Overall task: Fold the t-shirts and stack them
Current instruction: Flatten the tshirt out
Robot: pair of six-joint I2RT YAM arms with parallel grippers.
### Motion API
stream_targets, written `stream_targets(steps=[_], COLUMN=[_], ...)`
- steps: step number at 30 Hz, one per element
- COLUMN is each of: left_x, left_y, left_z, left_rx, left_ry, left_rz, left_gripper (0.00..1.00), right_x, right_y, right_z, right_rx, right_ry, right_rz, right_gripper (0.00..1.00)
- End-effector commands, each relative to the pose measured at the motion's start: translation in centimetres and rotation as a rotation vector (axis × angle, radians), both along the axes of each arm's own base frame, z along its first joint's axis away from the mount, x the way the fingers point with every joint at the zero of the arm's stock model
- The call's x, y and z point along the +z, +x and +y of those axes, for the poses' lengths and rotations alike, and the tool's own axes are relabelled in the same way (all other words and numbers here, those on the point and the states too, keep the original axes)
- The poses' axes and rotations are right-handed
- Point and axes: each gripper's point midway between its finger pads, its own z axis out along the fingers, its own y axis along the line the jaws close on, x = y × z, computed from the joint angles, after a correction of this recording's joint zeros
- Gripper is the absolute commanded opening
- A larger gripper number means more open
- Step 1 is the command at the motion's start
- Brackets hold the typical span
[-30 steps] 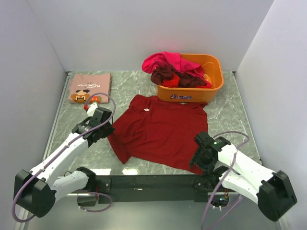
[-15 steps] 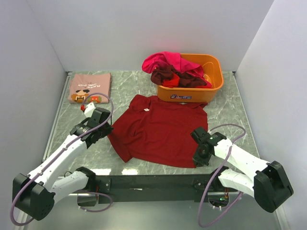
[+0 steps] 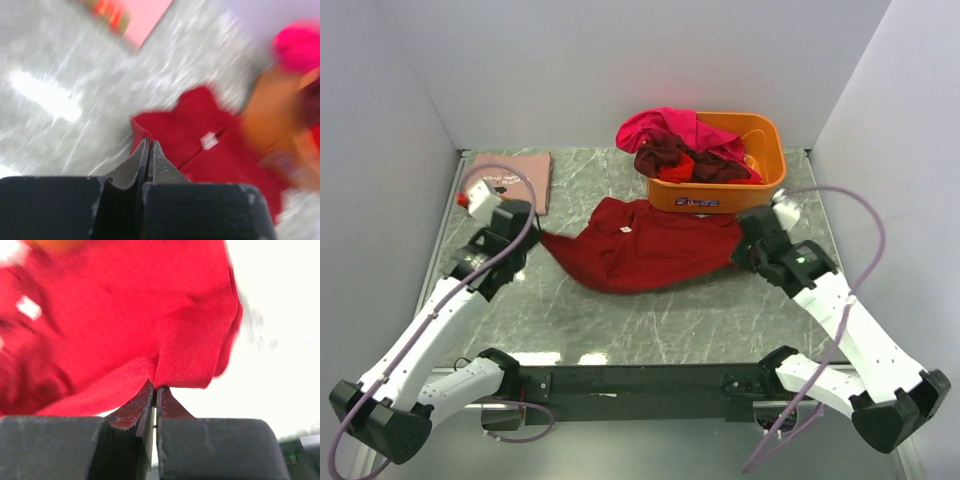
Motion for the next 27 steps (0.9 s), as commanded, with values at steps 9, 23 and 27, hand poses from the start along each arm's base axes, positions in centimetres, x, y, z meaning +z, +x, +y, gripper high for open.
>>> stream_targets(steps=[9, 23, 27], left_x=[25.9, 44.8, 48.5], left_y=[-0.6, -17.5, -21.9], left_z=[6.1, 10.8, 11.1], left_rx=[0.238, 0.053, -0.022], left_ry=[-0.009, -0.049, -0.045], left_rz=[-0.609, -1.182, -1.317], left_gripper=[0.01, 0.01, 0.01], right_x=[21.3, 37.3, 39.9], right_y=[4.2, -9.6, -13.4], right_z=[-3.9, -1.4, -1.9], right_rx=[0.043, 0.451, 0.483], right_ry=[0.004, 0.141, 0.152], right_rz=[-0.563, -0.978, -1.082], right_gripper=[0.00, 0.00, 0.00])
